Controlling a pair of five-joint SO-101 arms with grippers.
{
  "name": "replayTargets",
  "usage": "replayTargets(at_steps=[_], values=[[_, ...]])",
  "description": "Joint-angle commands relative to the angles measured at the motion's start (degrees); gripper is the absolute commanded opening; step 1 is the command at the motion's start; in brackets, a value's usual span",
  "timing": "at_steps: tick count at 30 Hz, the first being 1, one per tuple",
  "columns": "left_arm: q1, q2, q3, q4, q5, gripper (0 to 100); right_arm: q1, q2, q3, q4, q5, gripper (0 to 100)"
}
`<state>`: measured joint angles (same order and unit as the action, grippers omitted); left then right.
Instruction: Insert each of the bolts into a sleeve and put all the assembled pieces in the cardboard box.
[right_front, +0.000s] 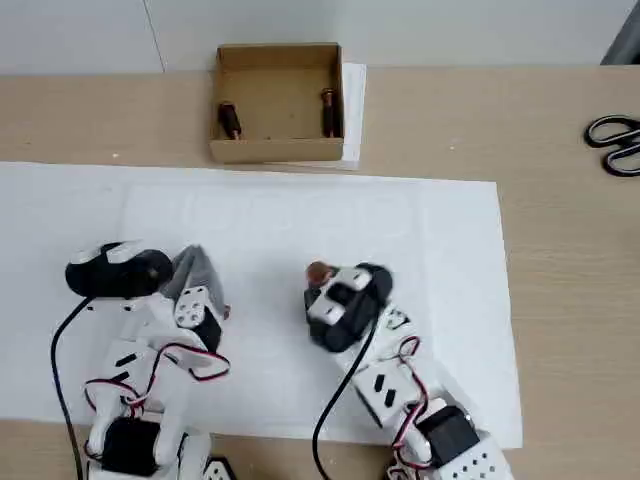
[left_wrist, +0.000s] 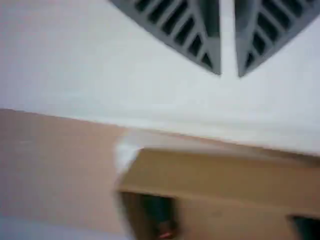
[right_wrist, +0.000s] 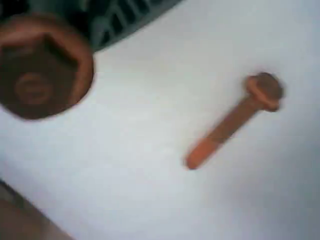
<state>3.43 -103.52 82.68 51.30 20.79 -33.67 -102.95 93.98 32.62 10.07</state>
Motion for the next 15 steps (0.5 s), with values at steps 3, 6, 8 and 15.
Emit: replayTargets(at_steps=[3,6,8,15], values=[[-5.4,-0.4,0.8,-1.2,-0.4,1,8.1,-0.3,-2.6,-2.2,-1.4,0.4],[-5.4,-0.4,0.8,0.4,-0.4,1,9.3,-0.2,-5.5,-2.1,-1.5,0.4],[-5.5,-0.4,0.8,2.5,-0.4,1,10.6,0.7,-6.9,-1.9,-1.5,0.4],[-8.9,-0.4,-0.3,5.0,-1.4,1,17.7,25.2,-27.4,-1.7,-11.3,0.4]])
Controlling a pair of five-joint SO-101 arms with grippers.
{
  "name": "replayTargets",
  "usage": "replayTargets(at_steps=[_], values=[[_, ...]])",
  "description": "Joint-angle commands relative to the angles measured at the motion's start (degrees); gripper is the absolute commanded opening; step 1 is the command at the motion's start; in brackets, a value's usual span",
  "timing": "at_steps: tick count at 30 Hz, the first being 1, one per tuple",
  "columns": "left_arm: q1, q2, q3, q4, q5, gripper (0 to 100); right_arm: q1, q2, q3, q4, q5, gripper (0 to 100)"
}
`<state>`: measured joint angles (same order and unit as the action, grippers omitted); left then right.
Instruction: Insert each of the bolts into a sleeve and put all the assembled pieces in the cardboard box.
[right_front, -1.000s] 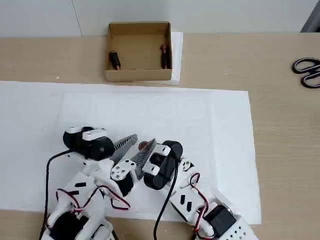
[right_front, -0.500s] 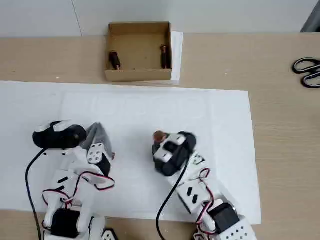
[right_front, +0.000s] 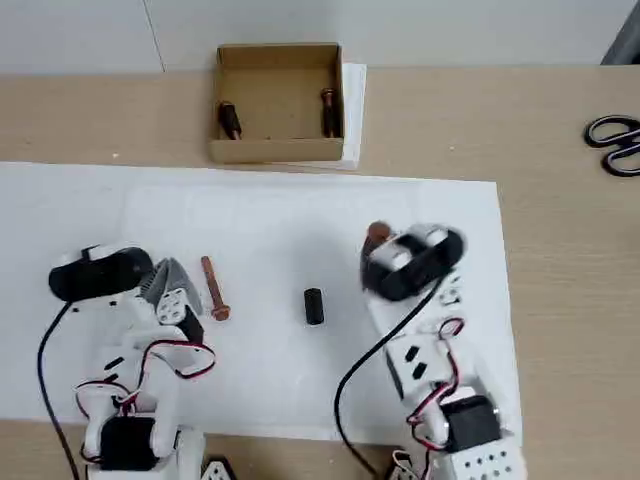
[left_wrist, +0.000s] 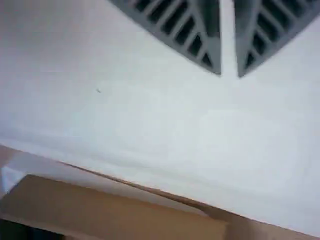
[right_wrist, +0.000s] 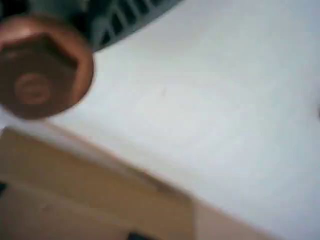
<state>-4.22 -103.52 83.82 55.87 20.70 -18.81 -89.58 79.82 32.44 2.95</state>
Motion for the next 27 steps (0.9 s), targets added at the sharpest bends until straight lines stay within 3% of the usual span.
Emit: replayTargets(at_steps=[1,7,16,27], values=[[-1.5,-0.4,-1.4,0.5,-2.1,1,4.2,17.5,-17.2,-1.2,-5.5,0.4],[-6.2,-0.4,-1.5,0.5,-5.4,1,8.2,45.1,-34.8,4.6,-8.2,0.4],[-9.2,-0.4,-4.6,5.2,-5.3,1,7.2,77.4,-61.1,-7.7,-8.2,0.4],[-9.3,-0.4,-6.5,6.9,-10.2,1,1.2,105.9,-103.6,-7.3,-7.2,0.4]])
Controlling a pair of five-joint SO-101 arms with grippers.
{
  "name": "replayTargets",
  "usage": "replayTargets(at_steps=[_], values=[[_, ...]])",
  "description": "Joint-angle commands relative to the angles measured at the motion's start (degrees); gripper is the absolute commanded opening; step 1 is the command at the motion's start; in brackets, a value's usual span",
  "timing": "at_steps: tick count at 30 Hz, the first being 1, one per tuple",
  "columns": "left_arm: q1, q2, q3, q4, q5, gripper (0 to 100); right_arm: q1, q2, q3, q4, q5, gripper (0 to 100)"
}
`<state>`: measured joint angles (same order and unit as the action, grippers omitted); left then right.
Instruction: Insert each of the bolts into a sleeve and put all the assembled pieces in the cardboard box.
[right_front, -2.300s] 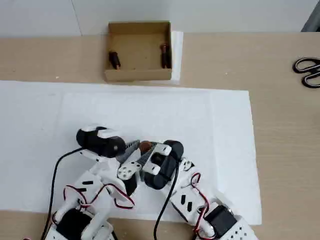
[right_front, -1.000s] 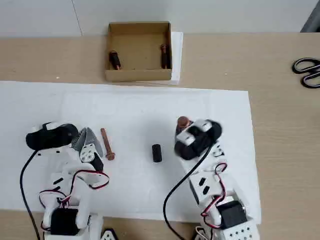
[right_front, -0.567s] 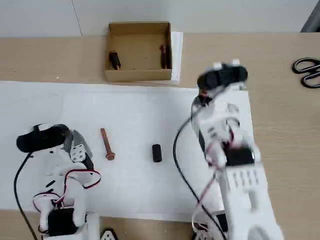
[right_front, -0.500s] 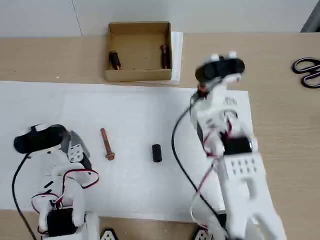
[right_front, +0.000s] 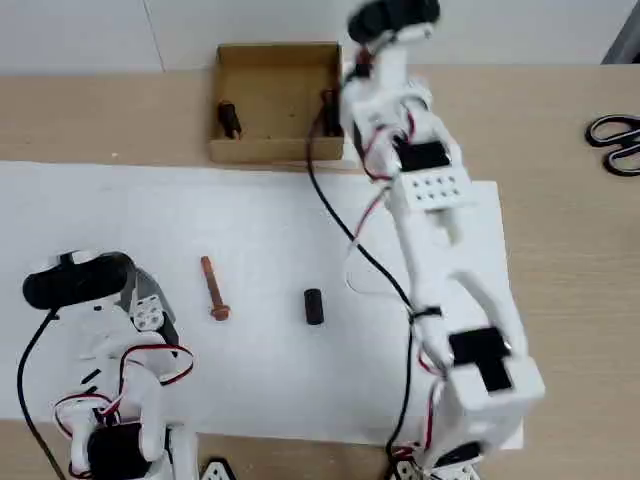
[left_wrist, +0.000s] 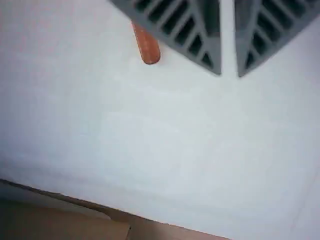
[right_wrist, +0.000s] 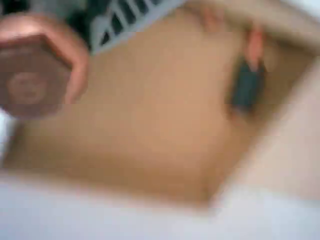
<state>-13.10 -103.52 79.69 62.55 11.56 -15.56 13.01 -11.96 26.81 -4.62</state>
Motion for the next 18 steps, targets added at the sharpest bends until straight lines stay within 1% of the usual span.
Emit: replayTargets(at_steps=[1,7,13,18], values=[[-0.4,-0.4,-2.4,0.3,-1.2,1,-2.8,5.2,-14.2,-1.6,1.1,0.4],[-0.5,-0.4,-2.4,0.4,-1.2,1,-5.8,14.7,-25.1,-2.2,1.8,0.4],[-0.5,-0.4,-2.4,0.5,-1.2,1,-5.4,24.3,-33.0,-8.8,1.8,0.4],[-0.5,-0.4,-2.8,1.7,-1.2,1,-5.4,32.5,-38.9,-11.0,4.3,0.5]])
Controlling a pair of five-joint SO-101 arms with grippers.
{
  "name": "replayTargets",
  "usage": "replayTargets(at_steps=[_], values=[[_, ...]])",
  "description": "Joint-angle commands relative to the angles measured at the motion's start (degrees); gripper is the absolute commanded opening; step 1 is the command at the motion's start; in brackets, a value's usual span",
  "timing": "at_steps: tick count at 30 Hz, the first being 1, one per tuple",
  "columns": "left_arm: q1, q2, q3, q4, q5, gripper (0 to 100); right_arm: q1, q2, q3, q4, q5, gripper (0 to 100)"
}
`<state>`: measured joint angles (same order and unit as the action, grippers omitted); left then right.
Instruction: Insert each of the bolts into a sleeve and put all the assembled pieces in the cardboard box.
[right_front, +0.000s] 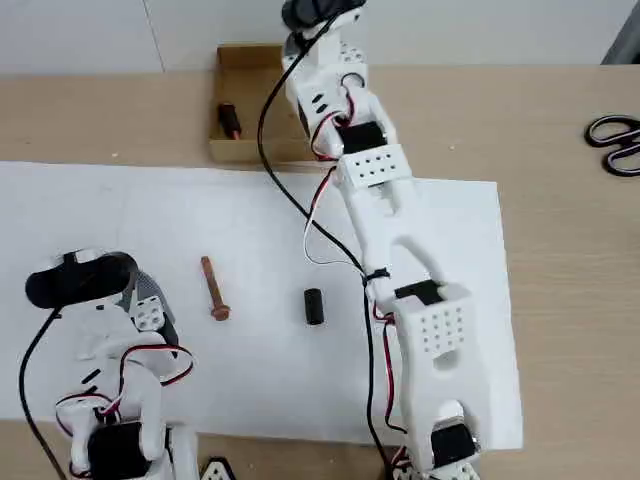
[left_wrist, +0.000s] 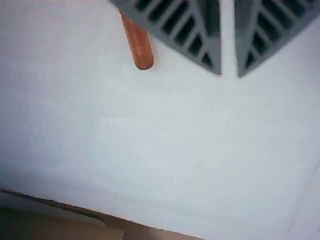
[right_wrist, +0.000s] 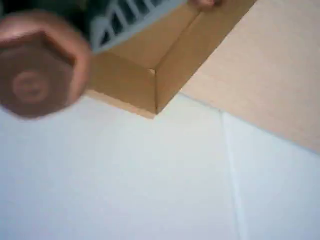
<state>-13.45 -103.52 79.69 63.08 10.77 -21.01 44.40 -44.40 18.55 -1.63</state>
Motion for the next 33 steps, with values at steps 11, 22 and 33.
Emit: replayTargets(at_steps=[11,22,33], values=[[-0.2,-0.4,-6.2,6.0,-0.4,1,0.8,13.1,-18.5,-2.1,1.7,7.2],[-0.2,-0.4,-6.0,6.0,-0.4,1,1.3,13.3,-18.5,1.0,2.5,19.4],[-0.2,-0.4,-6.2,5.7,-0.4,1,2.8,8.3,-25.6,21.1,-5.0,19.4]])
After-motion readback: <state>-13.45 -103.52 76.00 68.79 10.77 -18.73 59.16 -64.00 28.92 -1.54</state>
